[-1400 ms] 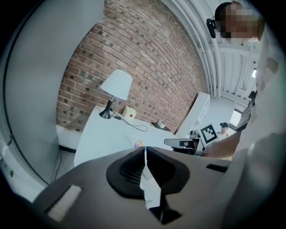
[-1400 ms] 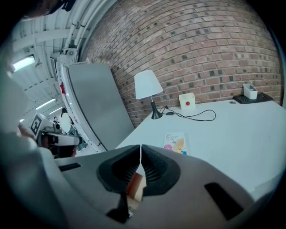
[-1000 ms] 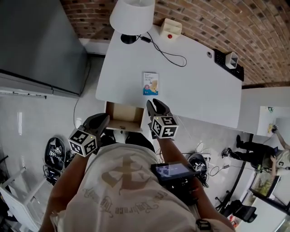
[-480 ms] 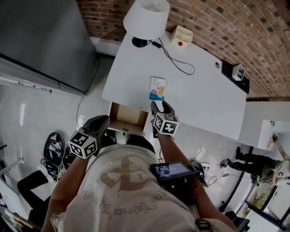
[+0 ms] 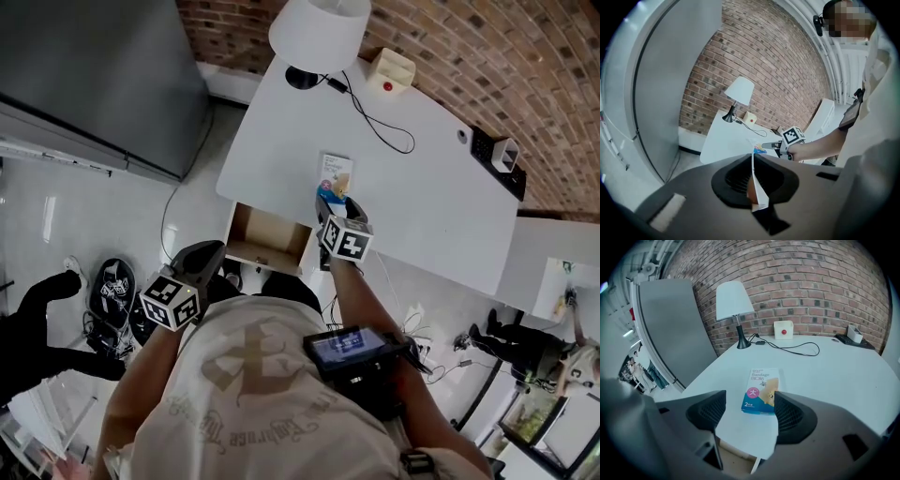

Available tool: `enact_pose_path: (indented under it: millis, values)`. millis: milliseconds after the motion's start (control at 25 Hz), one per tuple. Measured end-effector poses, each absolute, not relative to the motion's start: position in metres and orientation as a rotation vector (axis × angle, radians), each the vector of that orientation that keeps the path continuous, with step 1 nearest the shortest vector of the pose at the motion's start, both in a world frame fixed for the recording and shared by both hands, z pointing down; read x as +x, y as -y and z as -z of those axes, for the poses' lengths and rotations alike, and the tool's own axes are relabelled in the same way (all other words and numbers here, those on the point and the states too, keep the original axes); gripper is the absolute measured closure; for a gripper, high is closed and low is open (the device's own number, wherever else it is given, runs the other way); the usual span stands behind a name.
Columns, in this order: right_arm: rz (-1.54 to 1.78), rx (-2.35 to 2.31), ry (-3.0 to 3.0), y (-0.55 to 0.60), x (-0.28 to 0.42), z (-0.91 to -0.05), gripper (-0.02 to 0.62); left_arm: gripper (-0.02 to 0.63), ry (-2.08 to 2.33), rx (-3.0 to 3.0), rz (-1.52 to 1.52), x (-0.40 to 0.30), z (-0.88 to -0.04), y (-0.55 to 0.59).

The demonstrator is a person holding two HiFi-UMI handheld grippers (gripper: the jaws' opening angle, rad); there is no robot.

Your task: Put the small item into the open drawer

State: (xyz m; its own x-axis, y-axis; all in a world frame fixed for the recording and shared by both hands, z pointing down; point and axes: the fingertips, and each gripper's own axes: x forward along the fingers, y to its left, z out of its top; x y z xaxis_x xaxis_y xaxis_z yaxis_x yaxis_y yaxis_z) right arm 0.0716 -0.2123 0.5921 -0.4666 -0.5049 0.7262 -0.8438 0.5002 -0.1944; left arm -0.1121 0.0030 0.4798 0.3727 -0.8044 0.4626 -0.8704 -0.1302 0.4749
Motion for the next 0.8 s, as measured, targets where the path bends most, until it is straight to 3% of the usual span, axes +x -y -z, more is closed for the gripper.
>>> enact_pose_path:
  millis: [800]
  values:
    - [-0.722, 1.059, 1.970, 0.254, 0.066, -0.634, 0.268, 0.591, 1.442, 1.878, -0.136, -0.118, -0.490, 0.009]
